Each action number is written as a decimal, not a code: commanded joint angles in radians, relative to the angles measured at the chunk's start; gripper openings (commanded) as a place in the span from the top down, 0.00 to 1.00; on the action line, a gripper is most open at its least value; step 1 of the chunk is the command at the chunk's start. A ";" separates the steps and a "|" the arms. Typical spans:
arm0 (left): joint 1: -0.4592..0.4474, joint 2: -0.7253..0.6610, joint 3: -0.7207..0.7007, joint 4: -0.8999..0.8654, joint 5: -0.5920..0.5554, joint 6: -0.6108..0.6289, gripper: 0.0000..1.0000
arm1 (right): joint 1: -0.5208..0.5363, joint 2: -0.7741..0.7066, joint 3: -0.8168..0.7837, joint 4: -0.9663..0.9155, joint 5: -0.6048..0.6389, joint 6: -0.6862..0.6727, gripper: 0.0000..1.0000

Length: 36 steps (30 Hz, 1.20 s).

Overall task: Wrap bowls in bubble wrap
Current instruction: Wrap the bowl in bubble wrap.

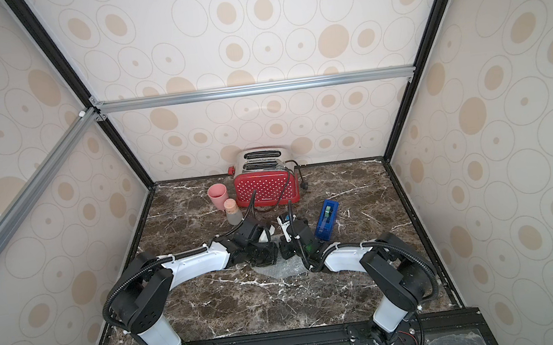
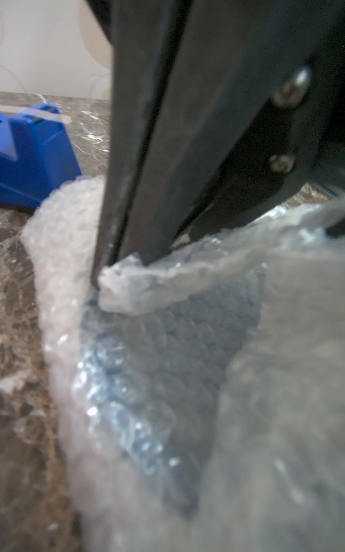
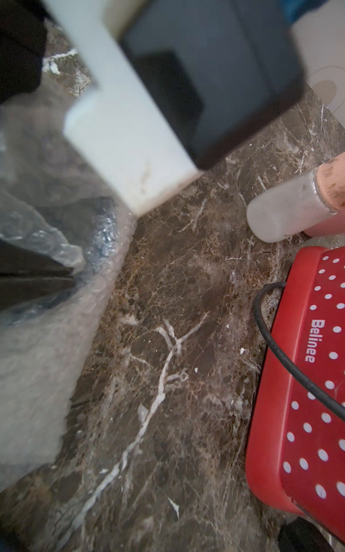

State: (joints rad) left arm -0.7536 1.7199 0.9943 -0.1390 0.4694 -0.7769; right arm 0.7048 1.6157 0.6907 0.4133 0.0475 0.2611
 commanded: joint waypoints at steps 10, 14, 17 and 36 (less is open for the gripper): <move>-0.008 -0.102 0.042 -0.203 -0.042 0.079 0.56 | -0.015 0.015 0.003 0.032 -0.002 0.017 1.00; -0.007 -0.173 0.062 -0.325 -0.125 0.128 0.52 | -0.018 0.016 -0.001 0.040 -0.009 0.019 1.00; -0.007 -0.221 0.089 -0.406 -0.174 0.159 0.52 | -0.019 0.019 0.003 0.041 -0.013 0.022 1.00; 0.190 -0.182 0.052 -0.174 -0.126 0.207 0.20 | -0.023 0.016 0.002 0.039 -0.031 0.025 1.00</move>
State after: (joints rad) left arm -0.5617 1.5173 1.0489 -0.4152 0.2695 -0.6010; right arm 0.6876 1.6211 0.6907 0.4393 0.0212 0.2764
